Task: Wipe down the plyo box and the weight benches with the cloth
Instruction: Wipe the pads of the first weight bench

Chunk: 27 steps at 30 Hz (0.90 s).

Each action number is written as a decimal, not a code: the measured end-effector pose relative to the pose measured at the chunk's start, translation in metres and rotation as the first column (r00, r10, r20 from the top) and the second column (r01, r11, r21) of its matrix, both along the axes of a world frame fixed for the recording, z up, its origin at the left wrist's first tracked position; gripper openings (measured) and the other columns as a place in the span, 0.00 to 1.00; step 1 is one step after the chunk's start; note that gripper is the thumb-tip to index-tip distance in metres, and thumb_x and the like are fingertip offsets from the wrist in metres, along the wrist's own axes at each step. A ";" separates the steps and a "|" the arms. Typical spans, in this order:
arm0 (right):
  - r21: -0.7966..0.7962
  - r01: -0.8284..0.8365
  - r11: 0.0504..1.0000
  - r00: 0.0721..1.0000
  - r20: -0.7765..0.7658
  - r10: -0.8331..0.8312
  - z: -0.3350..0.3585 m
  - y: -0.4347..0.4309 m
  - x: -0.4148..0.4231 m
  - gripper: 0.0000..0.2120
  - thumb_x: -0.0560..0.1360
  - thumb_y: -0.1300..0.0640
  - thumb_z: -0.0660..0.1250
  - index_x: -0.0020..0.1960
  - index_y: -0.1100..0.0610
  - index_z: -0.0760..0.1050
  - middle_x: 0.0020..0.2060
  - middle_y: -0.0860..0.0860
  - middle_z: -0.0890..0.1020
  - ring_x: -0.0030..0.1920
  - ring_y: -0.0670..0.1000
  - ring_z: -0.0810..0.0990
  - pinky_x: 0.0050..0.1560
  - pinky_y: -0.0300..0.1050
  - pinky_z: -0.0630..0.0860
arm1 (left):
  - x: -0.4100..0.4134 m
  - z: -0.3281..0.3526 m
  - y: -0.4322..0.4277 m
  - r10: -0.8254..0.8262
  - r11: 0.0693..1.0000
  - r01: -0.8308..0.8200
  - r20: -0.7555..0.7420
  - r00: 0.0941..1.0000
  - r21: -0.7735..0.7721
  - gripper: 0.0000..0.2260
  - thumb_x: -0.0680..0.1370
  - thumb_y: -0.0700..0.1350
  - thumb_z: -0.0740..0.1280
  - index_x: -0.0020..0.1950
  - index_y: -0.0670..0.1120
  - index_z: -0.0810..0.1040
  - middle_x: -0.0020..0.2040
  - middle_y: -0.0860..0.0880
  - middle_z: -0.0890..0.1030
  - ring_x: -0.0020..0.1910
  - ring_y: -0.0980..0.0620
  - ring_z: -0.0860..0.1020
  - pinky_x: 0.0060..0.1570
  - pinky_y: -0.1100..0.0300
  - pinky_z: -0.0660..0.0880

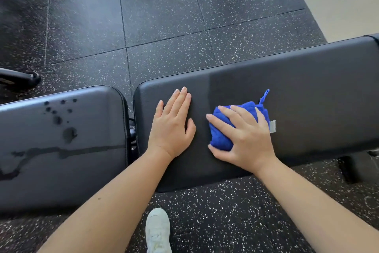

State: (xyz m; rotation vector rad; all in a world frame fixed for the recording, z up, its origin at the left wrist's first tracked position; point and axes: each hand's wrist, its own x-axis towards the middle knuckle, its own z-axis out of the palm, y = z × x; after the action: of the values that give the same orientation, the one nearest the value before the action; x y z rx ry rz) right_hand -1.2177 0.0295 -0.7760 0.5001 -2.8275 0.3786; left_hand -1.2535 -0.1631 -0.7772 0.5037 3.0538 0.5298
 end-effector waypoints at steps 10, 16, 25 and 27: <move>0.039 -0.023 0.999 0.998 -0.050 0.025 0.003 -0.005 0.000 0.25 0.68 0.38 0.62 0.62 0.46 0.77 0.60 0.52 0.79 0.60 0.55 0.74 0.60 0.65 0.64 | 0.075 0.000 -0.040 0.008 1.000 -0.007 0.029 1.000 -0.024 0.29 0.72 0.47 0.56 0.72 0.41 0.61 0.74 0.46 0.59 0.73 0.47 0.56 0.67 0.43 0.54; 0.044 -0.085 0.995 0.996 0.016 0.084 0.003 -0.034 -0.054 0.27 0.66 0.37 0.59 0.61 0.46 0.77 0.58 0.52 0.80 0.57 0.57 0.77 0.55 0.67 0.68 | 0.075 -0.003 -0.046 0.019 1.000 -0.020 0.035 0.999 0.008 0.31 0.69 0.47 0.57 0.72 0.42 0.62 0.74 0.46 0.60 0.74 0.48 0.56 0.69 0.47 0.54; 0.027 -0.012 1.000 0.997 0.076 0.010 0.005 -0.054 -0.078 0.30 0.65 0.35 0.59 0.63 0.47 0.76 0.58 0.54 0.79 0.57 0.58 0.77 0.56 0.67 0.67 | 0.074 -0.003 -0.044 0.025 0.999 -0.026 0.019 1.000 0.027 0.31 0.69 0.47 0.58 0.72 0.41 0.64 0.74 0.46 0.61 0.73 0.48 0.56 0.68 0.47 0.55; 0.008 -0.040 0.999 0.998 0.045 0.040 0.003 -0.050 -0.018 0.29 0.66 0.37 0.62 0.64 0.46 0.75 0.61 0.53 0.78 0.60 0.57 0.76 0.57 0.64 0.67 | 0.074 -0.003 -0.044 0.025 0.999 -0.026 0.021 0.999 0.036 0.30 0.69 0.47 0.58 0.72 0.41 0.64 0.74 0.45 0.61 0.74 0.48 0.56 0.68 0.47 0.55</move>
State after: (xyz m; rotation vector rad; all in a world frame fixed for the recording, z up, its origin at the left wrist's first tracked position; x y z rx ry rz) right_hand -1.2361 -0.0200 -0.7733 0.5577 -2.8676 0.3895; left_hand -1.1797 -0.2075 -0.7801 0.4576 3.0400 0.5878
